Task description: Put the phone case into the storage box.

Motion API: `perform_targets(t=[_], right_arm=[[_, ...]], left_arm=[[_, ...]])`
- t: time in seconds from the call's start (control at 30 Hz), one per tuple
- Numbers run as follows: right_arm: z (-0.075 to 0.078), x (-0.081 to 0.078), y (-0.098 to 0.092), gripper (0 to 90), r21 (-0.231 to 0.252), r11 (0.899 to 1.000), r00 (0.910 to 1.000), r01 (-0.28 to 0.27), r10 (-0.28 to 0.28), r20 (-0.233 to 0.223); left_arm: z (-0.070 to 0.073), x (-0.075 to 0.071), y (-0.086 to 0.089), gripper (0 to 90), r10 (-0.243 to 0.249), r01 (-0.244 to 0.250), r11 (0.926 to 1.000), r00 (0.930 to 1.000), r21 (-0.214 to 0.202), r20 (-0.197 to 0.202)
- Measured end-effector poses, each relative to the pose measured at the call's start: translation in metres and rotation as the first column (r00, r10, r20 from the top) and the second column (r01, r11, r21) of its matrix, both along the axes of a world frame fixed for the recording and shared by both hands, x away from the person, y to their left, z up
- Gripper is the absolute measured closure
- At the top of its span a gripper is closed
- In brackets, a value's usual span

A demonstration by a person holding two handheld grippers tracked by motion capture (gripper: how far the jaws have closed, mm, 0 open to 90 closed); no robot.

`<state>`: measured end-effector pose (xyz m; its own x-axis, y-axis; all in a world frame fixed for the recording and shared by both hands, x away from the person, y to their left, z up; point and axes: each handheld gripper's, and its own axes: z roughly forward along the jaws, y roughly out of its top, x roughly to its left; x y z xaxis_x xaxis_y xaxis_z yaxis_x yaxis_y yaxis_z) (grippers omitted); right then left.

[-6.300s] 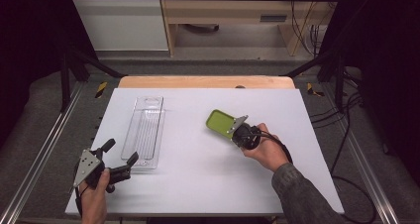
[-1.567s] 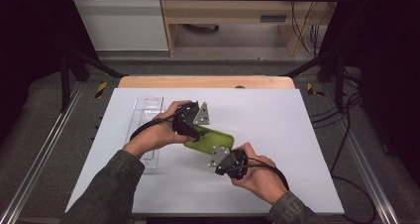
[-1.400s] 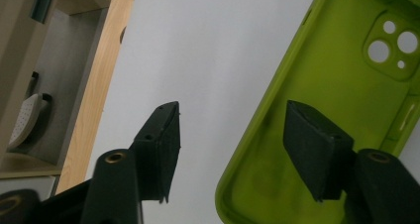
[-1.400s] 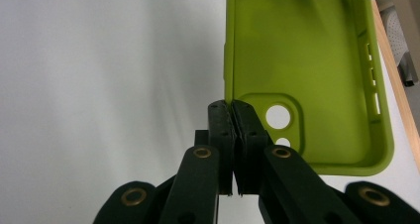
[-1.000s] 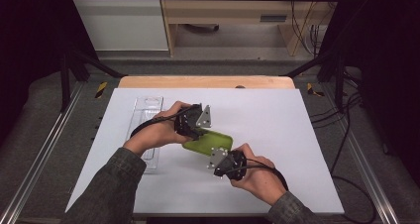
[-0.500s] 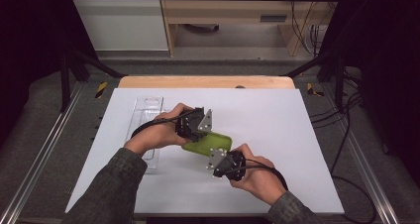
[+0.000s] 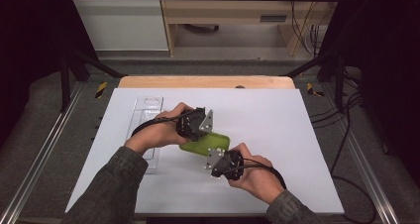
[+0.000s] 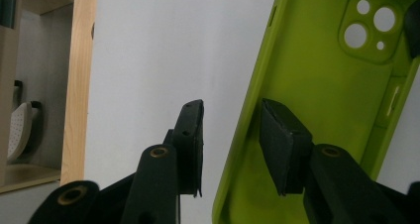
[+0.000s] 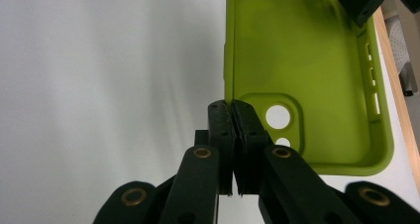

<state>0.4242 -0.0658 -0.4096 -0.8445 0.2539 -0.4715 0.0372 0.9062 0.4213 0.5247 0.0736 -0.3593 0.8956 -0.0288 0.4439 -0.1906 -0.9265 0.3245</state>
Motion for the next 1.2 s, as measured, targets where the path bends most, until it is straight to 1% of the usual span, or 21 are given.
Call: perform_targets(t=[0.1, 0.17, 0.3, 0.4, 0.53, 0.67, 0.73, 0.83, 0.93, 1.0, 1.07, 1.13, 1.2], right_arm=[[0.0004, 0.0002, 0.0011, 87.8, -0.004, 1.000, 1.0000, -0.004, 0.004, 0.001], [0.0001, 0.0000, 0.0019, 87.8, -0.006, 1.000, 1.0000, -0.003, 0.003, 0.000], [0.0006, 0.0004, 0.0026, 87.8, -0.013, 1.000, 1.0000, -0.006, 0.006, 0.004], [0.0007, 0.0003, 0.0032, 87.8, -0.013, 1.000, 0.9999, -0.008, 0.008, 0.007], [0.0004, 0.0005, 0.0040, 87.8, -0.018, 1.000, 0.9998, -0.017, 0.017, 0.009], [0.0012, -0.0006, 0.0044, 87.8, -0.022, 1.000, 0.9998, -0.017, 0.017, 0.009], [0.0013, -0.0009, 0.0045, 87.8, -0.023, 1.000, 0.9998, -0.015, 0.016, 0.011], [0.0016, -0.0014, 0.0047, 87.8, -0.031, 0.999, 0.9997, -0.020, 0.021, 0.014], [0.0027, -0.0026, 0.0045, 87.7, -0.027, 0.999, 0.9997, -0.025, 0.025, 0.008], [0.0039, -0.0028, 0.0039, 87.5, -0.022, 0.999, 0.9995, -0.030, 0.030, 0.010], [0.0049, -0.0032, 0.0034, 87.4, -0.022, 0.999, 0.9995, -0.029, 0.029, 0.009], [0.0052, -0.0032, 0.0029, 87.3, -0.027, 0.999, 0.9994, -0.030, 0.030, 0.014], [0.0048, -0.0031, 0.0023, 86.9, -0.023, 0.999, 0.9994, -0.029, 0.030, 0.020]], left_arm=[[-0.0009, -0.0003, -0.0009, 62.1, -0.001, 0.001, 1.0000, 0.9999, 0.000, -0.011], [-0.0009, -0.0008, -0.0014, 62.6, -0.002, 0.002, 0.9999, 0.9999, 0.013, -0.013], [-0.0016, -0.0007, -0.0018, 63.5, -0.008, 0.008, 0.9997, 0.9997, 0.024, -0.022], [-0.0015, -0.0007, -0.0018, 66.2, -0.004, 0.005, 0.9995, 0.9994, 0.032, -0.034], [-0.0023, -0.0006, -0.0012, 70.2, 0.000, 0.002, 0.9991, 0.9992, 0.041, -0.040], [-0.0024, -0.0013, -0.0017, 76.3, -0.008, 0.010, 0.9986, 0.9994, 0.052, -0.034], [-0.0031, -0.0018, -0.0027, 78.1, -0.011, 0.012, 0.9978, 0.9996, 0.065, -0.025], [-0.0040, -0.0019, -0.0035, 81.3, -0.013, 0.015, 0.9974, 0.9997, 0.070, -0.018], [-0.0055, -0.0039, -0.0039, 84.5, -0.023, 0.023, 0.9956, 0.9997, 0.091, -0.003], [-0.0073, -0.0044, -0.0038, 85.9, -0.028, 0.028, 0.9949, 0.9996, 0.097, 0.004], [-0.0069, -0.0047, -0.0035, 86.4, -0.030, 0.029, 0.9955, 0.9995, 0.090, 0.009], [-0.0065, -0.0053, -0.0030, 86.8, -0.035, 0.034, 0.9952, 0.9993, 0.092, 0.015], [-0.0067, -0.0057, -0.0024, 87.2, -0.039, 0.037, 0.9948, 0.9991, 0.095, 0.019]])
